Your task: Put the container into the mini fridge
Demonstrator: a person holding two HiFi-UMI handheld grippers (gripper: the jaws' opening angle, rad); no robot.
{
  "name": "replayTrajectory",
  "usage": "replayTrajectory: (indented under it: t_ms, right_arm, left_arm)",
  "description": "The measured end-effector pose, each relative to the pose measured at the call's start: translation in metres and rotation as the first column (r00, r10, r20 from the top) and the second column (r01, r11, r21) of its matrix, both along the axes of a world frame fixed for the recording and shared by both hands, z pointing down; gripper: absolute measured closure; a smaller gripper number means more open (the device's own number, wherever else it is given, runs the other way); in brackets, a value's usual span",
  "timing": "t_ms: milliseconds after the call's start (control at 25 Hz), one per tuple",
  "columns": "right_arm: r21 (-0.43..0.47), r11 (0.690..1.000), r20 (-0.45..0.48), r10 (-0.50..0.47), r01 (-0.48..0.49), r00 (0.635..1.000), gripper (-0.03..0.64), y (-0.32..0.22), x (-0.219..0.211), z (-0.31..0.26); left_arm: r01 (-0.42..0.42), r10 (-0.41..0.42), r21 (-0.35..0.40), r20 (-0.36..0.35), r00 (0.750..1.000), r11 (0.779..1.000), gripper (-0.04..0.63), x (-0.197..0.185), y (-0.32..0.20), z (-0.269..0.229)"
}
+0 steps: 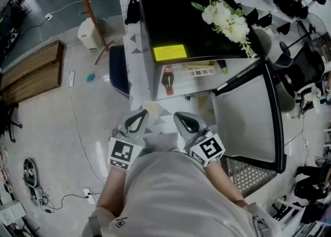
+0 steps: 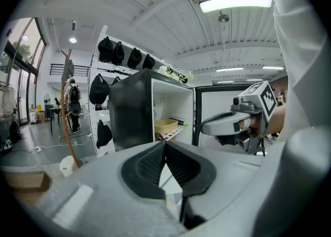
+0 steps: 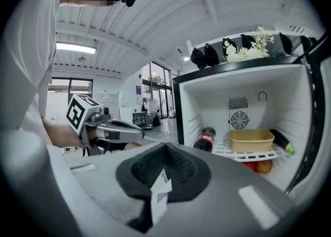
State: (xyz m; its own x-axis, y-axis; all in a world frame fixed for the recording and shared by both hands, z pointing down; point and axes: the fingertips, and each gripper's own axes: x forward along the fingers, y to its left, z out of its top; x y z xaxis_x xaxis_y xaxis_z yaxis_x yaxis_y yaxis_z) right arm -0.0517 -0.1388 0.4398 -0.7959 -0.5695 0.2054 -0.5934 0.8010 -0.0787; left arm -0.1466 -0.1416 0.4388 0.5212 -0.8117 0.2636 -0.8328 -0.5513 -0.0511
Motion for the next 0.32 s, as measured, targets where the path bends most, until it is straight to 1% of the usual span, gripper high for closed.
replayTrajectory:
  t_ms: [320]
  right_arm:
    - [-0.007,1.0,-0.01,0.01,-0.01,1.0,0.614,0.0001,0.0089,0.0048]
  left_arm:
    - [-0.007,0.007,-0.01,0.003,1.0,1.0,0.586,0.006,-0.0011,0.0043]
